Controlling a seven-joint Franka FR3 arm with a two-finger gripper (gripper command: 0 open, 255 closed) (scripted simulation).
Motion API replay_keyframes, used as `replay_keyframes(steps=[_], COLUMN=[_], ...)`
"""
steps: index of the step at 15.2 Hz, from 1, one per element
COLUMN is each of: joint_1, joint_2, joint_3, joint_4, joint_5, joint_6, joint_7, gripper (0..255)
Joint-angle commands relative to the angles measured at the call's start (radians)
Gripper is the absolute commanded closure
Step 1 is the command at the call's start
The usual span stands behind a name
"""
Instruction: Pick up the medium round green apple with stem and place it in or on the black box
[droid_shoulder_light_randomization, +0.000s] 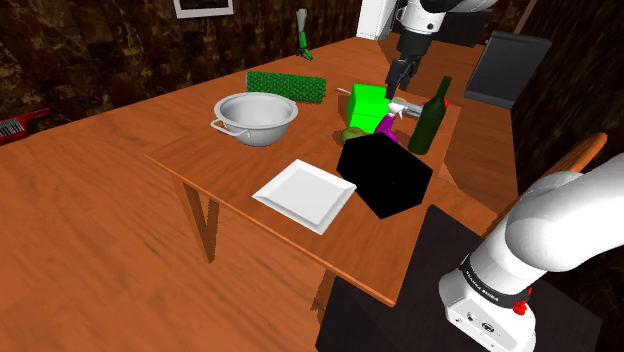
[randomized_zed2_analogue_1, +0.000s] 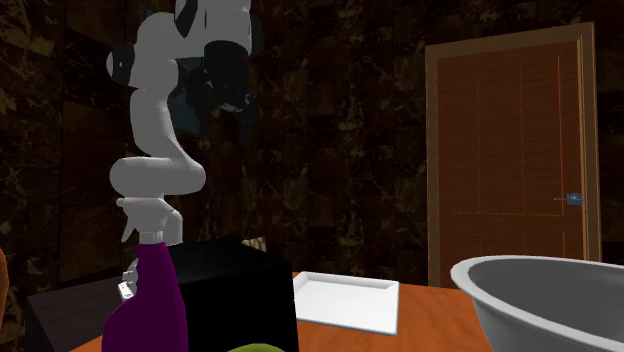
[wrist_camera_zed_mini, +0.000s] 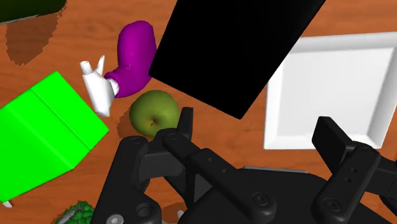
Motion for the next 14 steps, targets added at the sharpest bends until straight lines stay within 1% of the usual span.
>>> replay_keyframes(steps=[1,8,14], joint_1=[0.003,0.001,-0.026], joint_2=[0.083,0.381,0.645], joint_3=[-0.022,-0.075,-0.086], joint_4=[0.047,0.233,0.445], joint_5=[0.003,0.043,0.090], joint_6=[0.017,0.059,0.049], joint_7=[-0.044,-0.189,-0.303], gripper=[0,0,0])
